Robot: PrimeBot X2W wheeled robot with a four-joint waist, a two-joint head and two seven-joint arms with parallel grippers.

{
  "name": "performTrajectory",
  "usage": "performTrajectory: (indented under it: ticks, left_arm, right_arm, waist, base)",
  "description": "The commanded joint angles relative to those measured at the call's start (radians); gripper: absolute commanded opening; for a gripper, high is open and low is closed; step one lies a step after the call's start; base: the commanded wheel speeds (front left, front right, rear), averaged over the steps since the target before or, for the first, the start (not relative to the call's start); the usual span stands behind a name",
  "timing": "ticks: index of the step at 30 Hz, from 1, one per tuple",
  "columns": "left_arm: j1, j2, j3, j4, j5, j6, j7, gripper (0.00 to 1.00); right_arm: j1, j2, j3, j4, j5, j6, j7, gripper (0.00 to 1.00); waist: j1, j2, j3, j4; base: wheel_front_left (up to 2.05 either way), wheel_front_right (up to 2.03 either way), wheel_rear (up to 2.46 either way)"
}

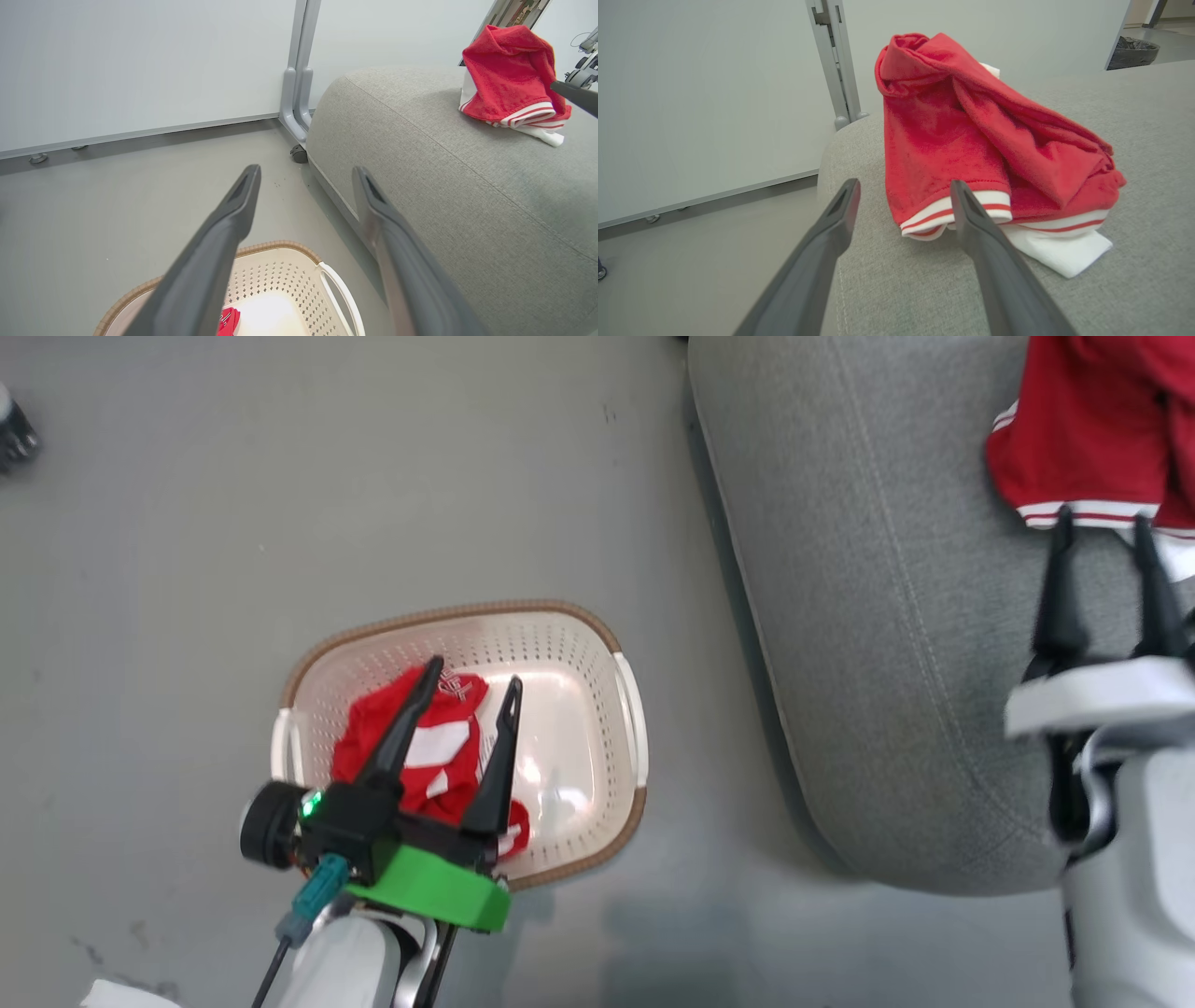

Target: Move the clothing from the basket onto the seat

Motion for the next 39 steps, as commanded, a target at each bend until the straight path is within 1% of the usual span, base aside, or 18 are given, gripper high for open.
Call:
performTrajectory:
  ticks: [1,5,8,12,14,19,26,32,35,39]
  left_arm:
    - [0.033,-0.006,0.010,0.010,-0.013,0.006,0.000,1.00]
    - [0.101,-0.023,0.040,0.030,-0.033,0.014,0.000,1.00]
    - [0.150,-0.026,0.059,0.033,-0.033,0.025,0.000,1.00]
    - [0.220,-0.028,0.103,-0.005,-0.052,0.056,0.000,1.00]
    - [0.248,-0.029,0.117,-0.038,-0.072,0.061,0.000,1.00]
    - [0.312,-0.029,0.157,-0.097,-0.045,0.081,0.000,1.00]
    - [0.379,-0.029,0.190,-0.139,-0.023,0.104,0.000,1.00]
    - [0.405,-0.029,0.183,-0.166,0.025,0.113,0.000,1.00]
    - [0.406,-0.029,0.174,-0.164,0.065,0.126,0.000,1.00]
    - [0.402,-0.029,0.169,-0.163,0.079,0.147,0.000,1.00]
  right_arm:
    - [0.048,0.006,0.021,-0.010,0.004,-0.001,-0.003,1.00]
    - [0.169,0.026,0.099,-0.040,0.025,-0.001,-0.003,1.00]
    - [0.245,0.036,0.149,-0.076,0.034,-0.001,-0.003,1.00]
    - [0.333,0.047,0.197,-0.123,0.042,-0.001,-0.003,1.00]
    - [0.354,0.049,0.216,-0.154,0.037,-0.001,-0.003,1.00]
    - [0.422,0.042,0.270,-0.205,-0.004,-0.001,-0.003,1.00]
    - [0.512,0.049,0.280,-0.240,-0.035,-0.001,-0.003,1.00]
    - [0.575,0.054,0.279,-0.253,-0.050,-0.001,-0.003,1.00]
    - [0.582,0.056,0.294,-0.255,-0.055,-0.001,-0.003,1.00]
    - [0.578,0.057,0.305,-0.255,-0.057,-0.001,-0.003,1.00]
  waist:
    - [-0.0001,0.0000,-0.157,0.034]
    - [-0.0001,0.0000,-0.267,0.068]
    - [-0.0001,0.0000,-0.345,0.094]
    - [-0.0001,0.0000,-0.434,0.111]
    - [-0.0001,0.0000,-0.457,0.117]
    - [-0.0001,0.0000,-0.505,0.126]
    - [-0.0001,0.0000,-0.553,0.130]
    - [-0.0001,0.0000,-0.574,0.133]
    - [-0.0001,0.0000,-0.575,0.133]
    - [-0.0001,0.0000,-0.572,0.131]
  base:
    - [0.00,0.00,0.00]
    - [0.00,0.00,0.00]
    - [0.00,0.00,0.00]
    - [0.00,0.00,0.00]
    - [0.00,0.00,0.00]
    - [0.00,0.00,0.00]
    - [0.00,0.00,0.00]
    - [0.00,0.00,0.00]
    - [0.00,0.00,0.00]
    - [0.00,0.00,0.00]
